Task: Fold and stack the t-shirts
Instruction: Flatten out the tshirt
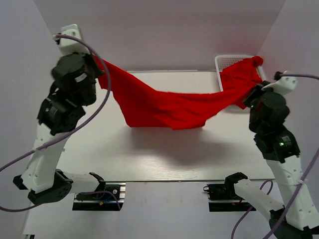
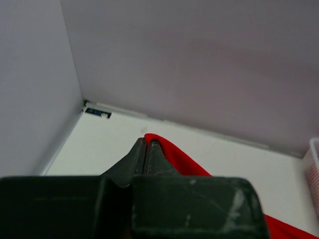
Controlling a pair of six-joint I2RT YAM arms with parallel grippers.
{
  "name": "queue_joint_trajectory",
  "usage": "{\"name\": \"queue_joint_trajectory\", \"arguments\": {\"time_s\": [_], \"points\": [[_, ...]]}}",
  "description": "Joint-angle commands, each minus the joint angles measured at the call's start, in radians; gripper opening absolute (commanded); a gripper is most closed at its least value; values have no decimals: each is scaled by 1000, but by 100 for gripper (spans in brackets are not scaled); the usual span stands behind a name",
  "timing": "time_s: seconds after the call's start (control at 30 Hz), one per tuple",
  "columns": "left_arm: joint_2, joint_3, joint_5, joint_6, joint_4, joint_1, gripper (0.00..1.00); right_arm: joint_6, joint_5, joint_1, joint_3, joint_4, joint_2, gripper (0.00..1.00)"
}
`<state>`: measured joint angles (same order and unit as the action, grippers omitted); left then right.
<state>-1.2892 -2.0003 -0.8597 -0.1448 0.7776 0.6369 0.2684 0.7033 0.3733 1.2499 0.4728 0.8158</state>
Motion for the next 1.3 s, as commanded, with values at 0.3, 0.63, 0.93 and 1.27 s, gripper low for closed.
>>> {"name": "queue_joint_trajectory", "arguments": {"time_s": [0.3, 0.63, 0.93, 1.27], "points": [[186, -159, 53, 247, -182, 1, 0, -351, 139, -1, 440, -163, -4, 0], [248, -287, 223, 280, -182, 1, 0, -440, 68, 4, 720, -100, -13, 0], [194, -200, 129, 231, -150, 1, 0, -356, 53, 6, 590, -36, -20, 0], [-13, 254, -164, 53, -203, -49, 0, -153, 59, -10, -6, -290, 191, 0]]}}
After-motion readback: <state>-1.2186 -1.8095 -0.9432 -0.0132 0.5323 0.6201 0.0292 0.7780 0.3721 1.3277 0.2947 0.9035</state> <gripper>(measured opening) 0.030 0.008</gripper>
